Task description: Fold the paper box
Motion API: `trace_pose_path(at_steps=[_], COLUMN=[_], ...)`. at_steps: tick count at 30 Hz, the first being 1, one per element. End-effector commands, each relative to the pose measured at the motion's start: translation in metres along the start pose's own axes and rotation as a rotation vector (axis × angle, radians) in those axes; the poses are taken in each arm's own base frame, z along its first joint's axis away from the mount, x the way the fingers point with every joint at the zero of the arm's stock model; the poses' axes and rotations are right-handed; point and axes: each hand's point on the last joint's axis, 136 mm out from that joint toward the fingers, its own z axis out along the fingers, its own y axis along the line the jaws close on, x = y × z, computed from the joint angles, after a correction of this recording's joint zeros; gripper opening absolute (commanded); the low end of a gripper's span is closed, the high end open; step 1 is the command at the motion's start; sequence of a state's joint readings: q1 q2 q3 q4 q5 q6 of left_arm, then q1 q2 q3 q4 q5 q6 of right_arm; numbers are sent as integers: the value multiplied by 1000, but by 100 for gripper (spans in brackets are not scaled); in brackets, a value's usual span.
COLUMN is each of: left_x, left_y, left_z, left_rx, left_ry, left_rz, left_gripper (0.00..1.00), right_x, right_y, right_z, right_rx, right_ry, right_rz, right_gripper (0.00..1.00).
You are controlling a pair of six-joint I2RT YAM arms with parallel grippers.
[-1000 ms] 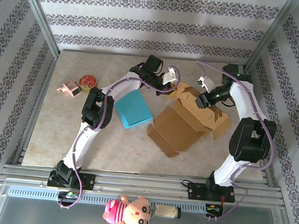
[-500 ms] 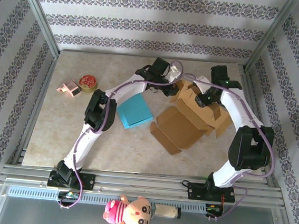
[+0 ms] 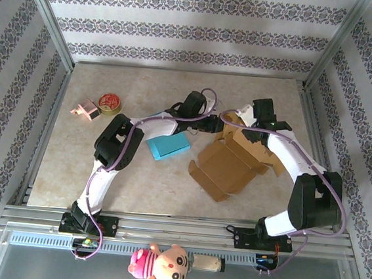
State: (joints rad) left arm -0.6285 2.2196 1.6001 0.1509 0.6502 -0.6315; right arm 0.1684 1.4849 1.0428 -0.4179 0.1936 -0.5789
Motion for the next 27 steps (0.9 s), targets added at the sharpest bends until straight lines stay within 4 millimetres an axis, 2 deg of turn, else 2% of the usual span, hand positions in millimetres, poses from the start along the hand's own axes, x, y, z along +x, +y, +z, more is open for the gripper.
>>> trace_pose_path(at_steps=[1, 6, 8, 14, 21, 24, 27], left_x=[-21, -22, -22, -26, -28, -42, -63], left_y=[-51, -79, -84, -67, -86, -100, -113], left_z=[-10, -13, -10, 2, 13, 8, 5], left_rx=[177, 201, 179, 57, 162, 179, 231], left_ry=[-69, -60, -42, 4, 39, -1, -57], left_rz=[-28, 34, 100, 271, 290, 291, 211], left_gripper=[22, 27, 28, 27, 26, 26, 26], right_x=[-1, 0, -2, -3, -5, -6, -5], right_y=[-20, -21, -20, -19, -26, -31, -33], right_z=[0, 2, 1, 2, -1, -4, -3], right_rx=[132, 164, 158, 151, 159, 164, 154], right_ry=[-14, -30, -45, -46, -56, -72, -79], right_rz=[19, 21, 17, 10, 23, 45, 59], right_gripper=[33, 33, 33, 34, 34, 34, 33])
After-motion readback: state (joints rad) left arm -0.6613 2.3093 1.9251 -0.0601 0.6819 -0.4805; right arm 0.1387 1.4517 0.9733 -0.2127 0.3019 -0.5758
